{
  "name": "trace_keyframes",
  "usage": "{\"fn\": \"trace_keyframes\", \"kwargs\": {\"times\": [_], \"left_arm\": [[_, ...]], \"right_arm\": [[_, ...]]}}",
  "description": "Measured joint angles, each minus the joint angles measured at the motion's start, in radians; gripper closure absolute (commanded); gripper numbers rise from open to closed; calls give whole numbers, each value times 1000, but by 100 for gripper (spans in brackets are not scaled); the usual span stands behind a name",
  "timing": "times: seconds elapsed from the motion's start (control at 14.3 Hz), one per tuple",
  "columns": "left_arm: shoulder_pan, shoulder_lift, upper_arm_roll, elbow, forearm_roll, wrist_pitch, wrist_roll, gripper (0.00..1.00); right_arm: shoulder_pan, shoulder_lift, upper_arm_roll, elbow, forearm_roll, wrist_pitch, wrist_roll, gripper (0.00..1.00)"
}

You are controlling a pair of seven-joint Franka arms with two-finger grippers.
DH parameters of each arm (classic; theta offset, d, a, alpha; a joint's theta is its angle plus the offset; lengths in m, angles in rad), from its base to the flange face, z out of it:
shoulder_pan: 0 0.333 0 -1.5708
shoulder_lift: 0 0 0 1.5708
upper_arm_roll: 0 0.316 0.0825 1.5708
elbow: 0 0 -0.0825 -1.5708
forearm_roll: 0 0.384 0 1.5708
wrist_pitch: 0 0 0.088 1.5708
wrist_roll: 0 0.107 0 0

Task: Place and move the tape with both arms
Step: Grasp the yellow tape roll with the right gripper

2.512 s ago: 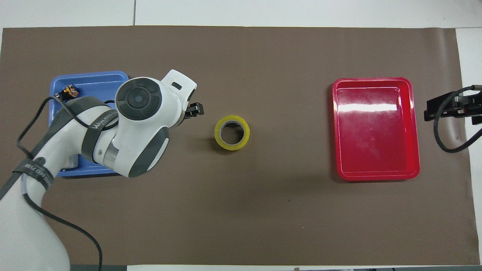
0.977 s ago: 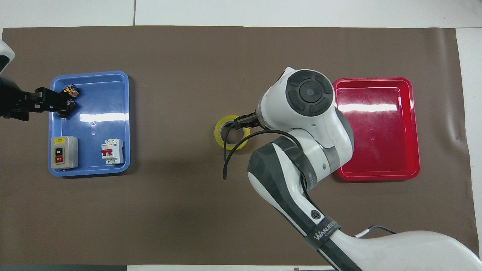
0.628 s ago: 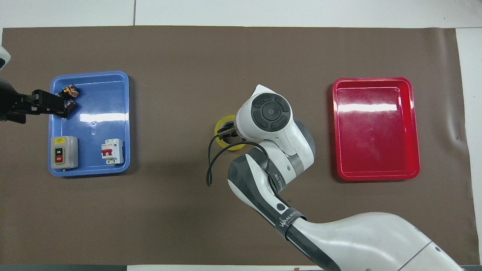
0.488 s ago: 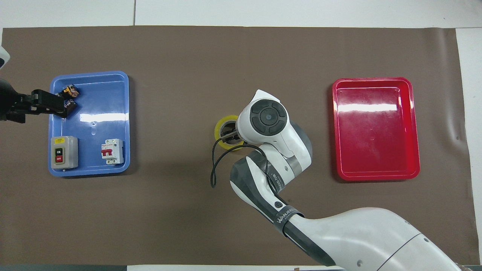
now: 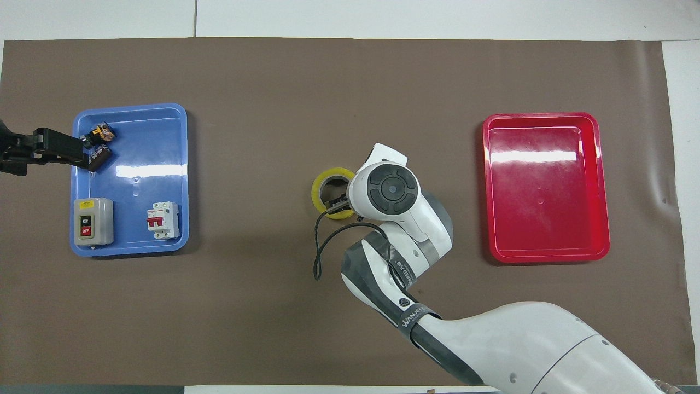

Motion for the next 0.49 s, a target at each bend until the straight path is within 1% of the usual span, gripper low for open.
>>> {"fn": "trace_keyframes", "kwargs": {"times": [0.14,0.21,0.35,0.49], "left_arm": [[0,-2,13,0,0,-2,13,0],[0,-4,17,0,0,-3,18,0],[0,-8,20,0,-1,-5,22,0],[-10,-10,32,0,-1,-6,23,0]], "right_arm": [[0,0,0,-27,0,61,0,0],[0,0,0,-38,0,83,0,13],[0,0,-1,-46,0,98,0,69],[0,0,-1,-46,0,99,0,100]]}}
